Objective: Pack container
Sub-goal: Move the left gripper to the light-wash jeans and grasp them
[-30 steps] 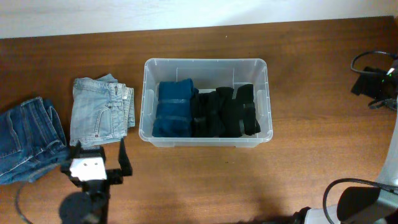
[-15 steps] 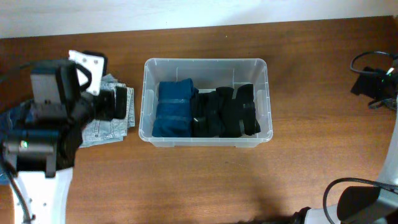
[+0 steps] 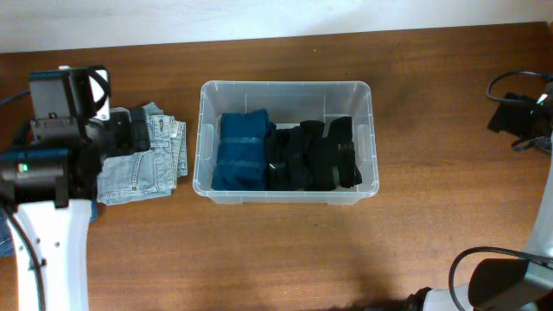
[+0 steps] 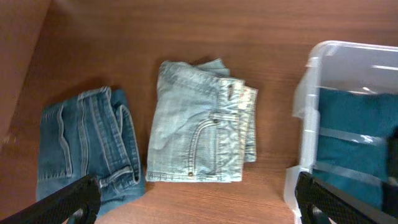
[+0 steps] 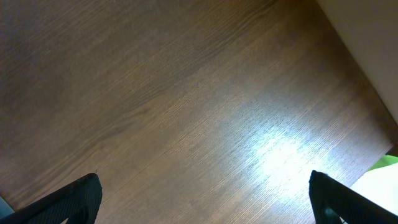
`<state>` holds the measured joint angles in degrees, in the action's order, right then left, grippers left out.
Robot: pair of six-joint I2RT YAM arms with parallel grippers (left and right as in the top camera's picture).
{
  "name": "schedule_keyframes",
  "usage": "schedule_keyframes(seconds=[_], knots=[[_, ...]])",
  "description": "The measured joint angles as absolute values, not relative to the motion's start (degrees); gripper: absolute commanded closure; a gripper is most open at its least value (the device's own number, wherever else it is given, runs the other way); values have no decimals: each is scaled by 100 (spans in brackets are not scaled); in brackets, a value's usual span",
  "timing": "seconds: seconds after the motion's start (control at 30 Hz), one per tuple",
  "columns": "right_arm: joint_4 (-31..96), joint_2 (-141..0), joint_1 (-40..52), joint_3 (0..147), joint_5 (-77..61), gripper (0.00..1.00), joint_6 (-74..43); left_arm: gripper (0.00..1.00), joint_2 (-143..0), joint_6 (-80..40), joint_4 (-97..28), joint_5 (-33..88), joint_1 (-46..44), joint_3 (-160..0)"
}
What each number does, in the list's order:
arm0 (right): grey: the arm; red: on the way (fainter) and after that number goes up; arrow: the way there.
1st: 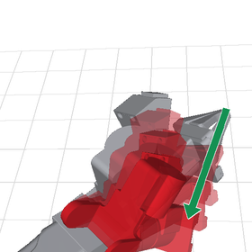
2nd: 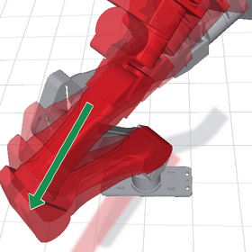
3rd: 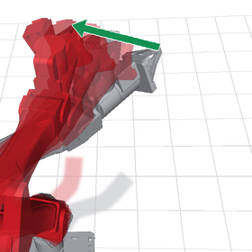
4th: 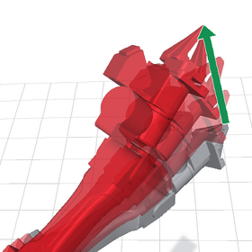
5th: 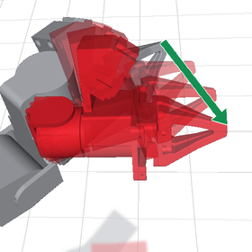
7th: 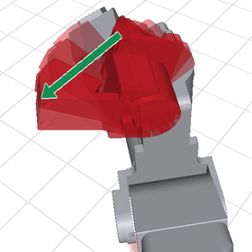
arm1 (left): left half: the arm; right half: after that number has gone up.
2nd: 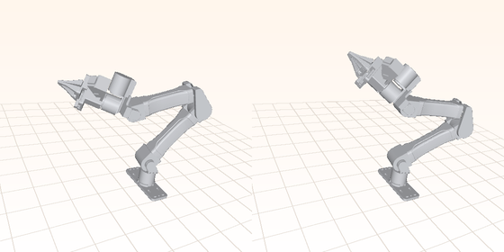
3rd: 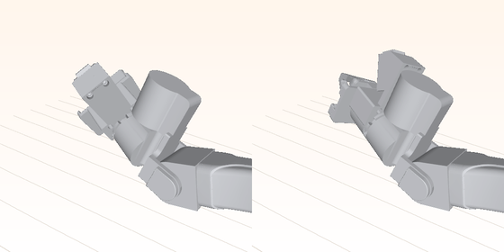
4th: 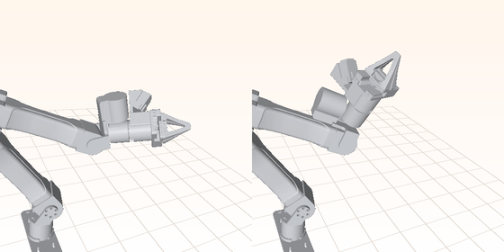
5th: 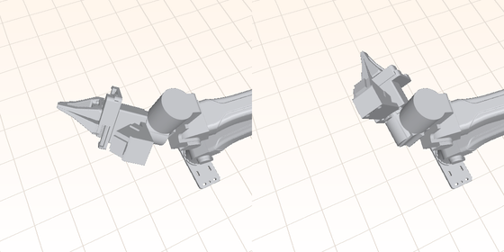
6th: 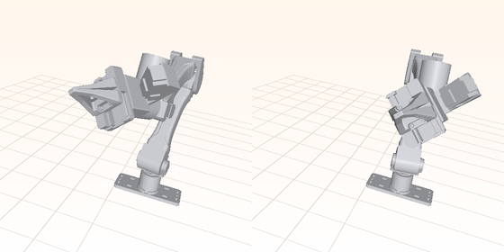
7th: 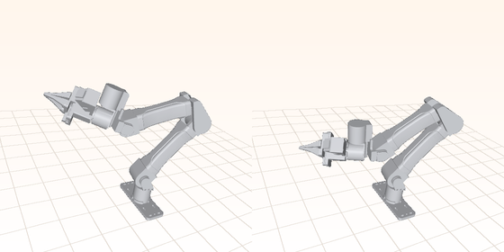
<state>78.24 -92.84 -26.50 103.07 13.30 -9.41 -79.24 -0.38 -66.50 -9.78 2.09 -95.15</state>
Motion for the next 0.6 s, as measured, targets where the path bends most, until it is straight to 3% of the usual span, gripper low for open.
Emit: schedule_keyframes(seconds=[0.2,0.6], knots=[[7824,-9284,-2650,10307,1330,1,-919,1,-8978,-104,-6602,-1015,746,-9531],[7824,-9286,-2650,10307,1330,1,-919,1,-10549,215,-5686,-1013,904,-9533]])
